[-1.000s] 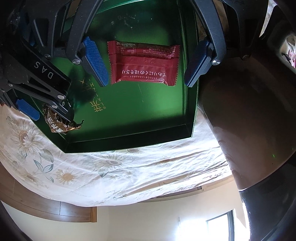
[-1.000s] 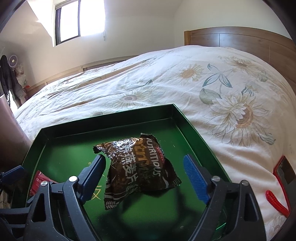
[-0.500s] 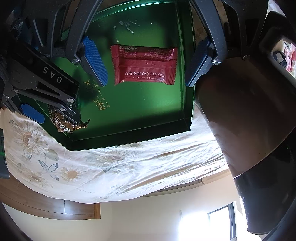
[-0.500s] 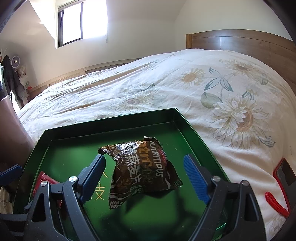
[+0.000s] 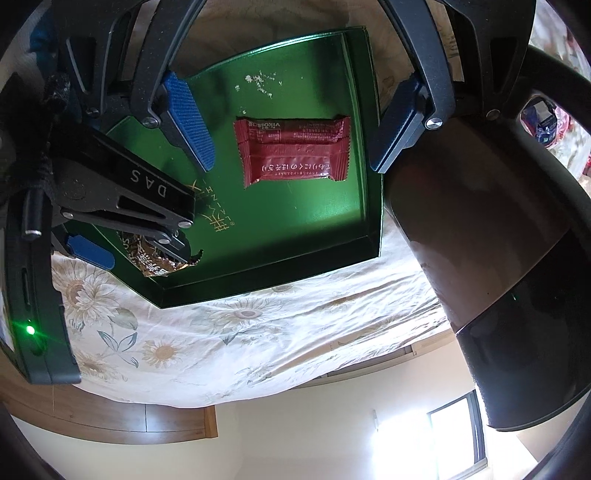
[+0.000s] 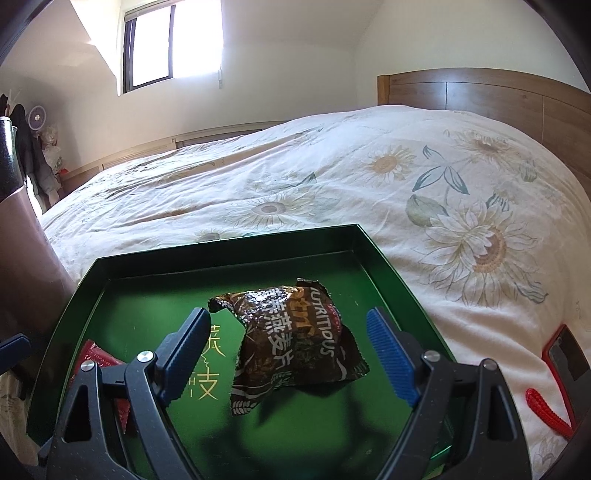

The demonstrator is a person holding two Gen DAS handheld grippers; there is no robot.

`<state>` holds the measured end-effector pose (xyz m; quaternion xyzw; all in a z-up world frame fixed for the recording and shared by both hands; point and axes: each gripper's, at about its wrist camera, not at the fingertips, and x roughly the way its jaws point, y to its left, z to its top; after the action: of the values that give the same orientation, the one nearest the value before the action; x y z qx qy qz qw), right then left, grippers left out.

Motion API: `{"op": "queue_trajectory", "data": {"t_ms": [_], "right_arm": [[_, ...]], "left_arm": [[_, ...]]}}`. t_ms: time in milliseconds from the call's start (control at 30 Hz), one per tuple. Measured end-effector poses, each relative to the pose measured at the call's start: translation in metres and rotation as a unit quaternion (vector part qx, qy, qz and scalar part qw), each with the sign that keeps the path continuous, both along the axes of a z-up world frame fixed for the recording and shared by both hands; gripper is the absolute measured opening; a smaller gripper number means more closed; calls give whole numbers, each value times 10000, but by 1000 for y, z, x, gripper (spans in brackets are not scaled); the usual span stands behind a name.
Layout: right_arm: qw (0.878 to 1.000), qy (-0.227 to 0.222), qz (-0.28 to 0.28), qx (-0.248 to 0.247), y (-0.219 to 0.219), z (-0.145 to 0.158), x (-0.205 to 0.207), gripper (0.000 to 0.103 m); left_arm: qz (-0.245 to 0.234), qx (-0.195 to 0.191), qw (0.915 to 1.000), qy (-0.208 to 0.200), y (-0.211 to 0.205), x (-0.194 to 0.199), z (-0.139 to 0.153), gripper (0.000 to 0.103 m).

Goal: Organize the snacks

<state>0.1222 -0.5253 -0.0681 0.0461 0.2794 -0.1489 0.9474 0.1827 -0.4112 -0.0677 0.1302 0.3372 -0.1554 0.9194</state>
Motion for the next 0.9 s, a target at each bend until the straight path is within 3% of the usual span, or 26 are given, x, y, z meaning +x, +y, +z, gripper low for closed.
{"op": "queue_trajectory", "data": {"t_ms": [467,900], "right_arm": [[9993,-223,-273,125,12,33,-38,103],[9980,8,-622,75,30,60,-96,103]], "left_arm": [[-188,89,9994,278,29,-40,21,82],[-648,316,9964,446,47,-88,50,82]]}}
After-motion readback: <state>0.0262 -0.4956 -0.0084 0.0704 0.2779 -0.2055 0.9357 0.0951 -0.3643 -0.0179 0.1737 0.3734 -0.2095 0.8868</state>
